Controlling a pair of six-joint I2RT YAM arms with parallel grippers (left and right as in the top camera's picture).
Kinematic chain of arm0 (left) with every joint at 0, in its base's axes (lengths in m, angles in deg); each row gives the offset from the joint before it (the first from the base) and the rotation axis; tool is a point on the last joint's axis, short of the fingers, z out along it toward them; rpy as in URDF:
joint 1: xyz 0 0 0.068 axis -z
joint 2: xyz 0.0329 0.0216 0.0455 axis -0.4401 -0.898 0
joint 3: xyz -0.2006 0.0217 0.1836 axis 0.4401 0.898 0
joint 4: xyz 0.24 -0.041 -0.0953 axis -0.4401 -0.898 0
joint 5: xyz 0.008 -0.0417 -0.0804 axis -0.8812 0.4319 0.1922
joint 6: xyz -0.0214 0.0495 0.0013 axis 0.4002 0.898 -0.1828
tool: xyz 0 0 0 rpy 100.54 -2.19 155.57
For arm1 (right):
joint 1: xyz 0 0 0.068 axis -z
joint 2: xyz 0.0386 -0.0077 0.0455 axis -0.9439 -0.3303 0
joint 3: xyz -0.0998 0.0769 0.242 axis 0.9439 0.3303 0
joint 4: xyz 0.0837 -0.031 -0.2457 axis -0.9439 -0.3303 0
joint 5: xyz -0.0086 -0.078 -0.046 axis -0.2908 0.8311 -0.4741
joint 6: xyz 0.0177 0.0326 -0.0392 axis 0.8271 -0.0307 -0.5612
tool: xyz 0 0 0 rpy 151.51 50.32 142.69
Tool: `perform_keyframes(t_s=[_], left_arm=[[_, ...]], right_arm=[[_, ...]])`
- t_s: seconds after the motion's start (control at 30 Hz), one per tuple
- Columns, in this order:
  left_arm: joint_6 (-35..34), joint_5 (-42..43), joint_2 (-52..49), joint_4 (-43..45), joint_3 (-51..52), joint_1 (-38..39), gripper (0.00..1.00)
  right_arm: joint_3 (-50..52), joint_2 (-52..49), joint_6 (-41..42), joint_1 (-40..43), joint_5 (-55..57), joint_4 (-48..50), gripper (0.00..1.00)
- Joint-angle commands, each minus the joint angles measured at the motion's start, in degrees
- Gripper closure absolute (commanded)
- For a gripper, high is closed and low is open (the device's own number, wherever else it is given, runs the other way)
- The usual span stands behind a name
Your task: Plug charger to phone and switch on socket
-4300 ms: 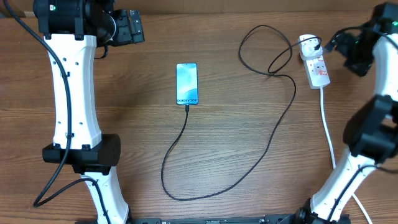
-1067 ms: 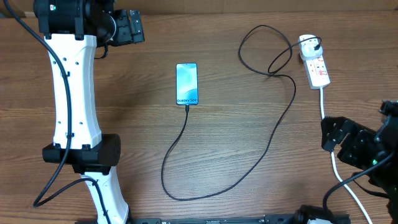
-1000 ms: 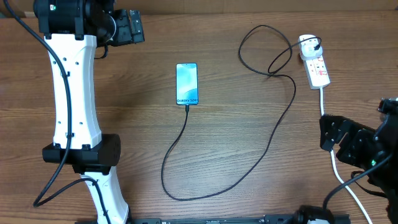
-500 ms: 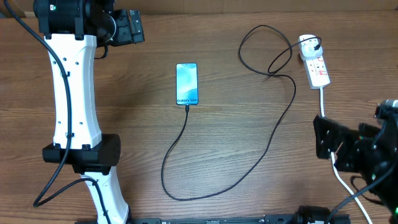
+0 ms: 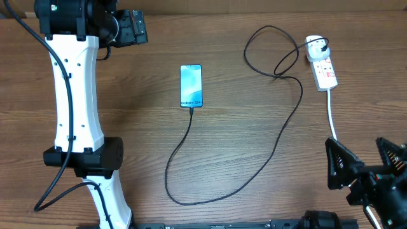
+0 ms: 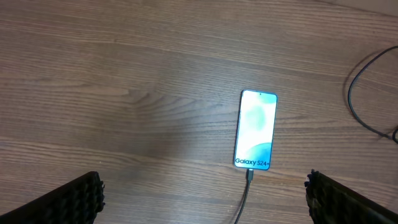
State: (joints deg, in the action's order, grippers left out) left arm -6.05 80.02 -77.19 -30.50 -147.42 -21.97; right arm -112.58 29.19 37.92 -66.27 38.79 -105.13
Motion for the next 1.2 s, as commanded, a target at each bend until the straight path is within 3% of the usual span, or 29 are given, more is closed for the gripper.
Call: perform_keyframes(t_s=[0.0,0.37,0.6,0.8,1.17], left_arm=[[-0.79,-0.79,-0.37,0.04,-0.11,0.37,0.00],[-0.79,-0.76,-0.37,0.04,-0.11,0.37,0.00],[-0.79,-0.79,-0.37,0.04,-0.11,0.37,0.00],[-0.79,-0.79,-0.37,0.04,-0.11,0.37,0.00],[-0.79,-0.76,-0.37,0.04,-0.11,0.37,0.00]], right_arm=[[6.88,4.33,-0.48,-0.26,-0.07,3.91,0.00],[34.53,16.85,-0.46,-1.05,-0.07,26.73,0.00],[48.30,25.75,-0.46,-3.43,0.39,36.26,0.00],[54.69,31.93,-0.44,-5.49,1.05,40.79,0.00],[55.30,33.40,-0.52,-4.74,0.02,44.76,0.00]])
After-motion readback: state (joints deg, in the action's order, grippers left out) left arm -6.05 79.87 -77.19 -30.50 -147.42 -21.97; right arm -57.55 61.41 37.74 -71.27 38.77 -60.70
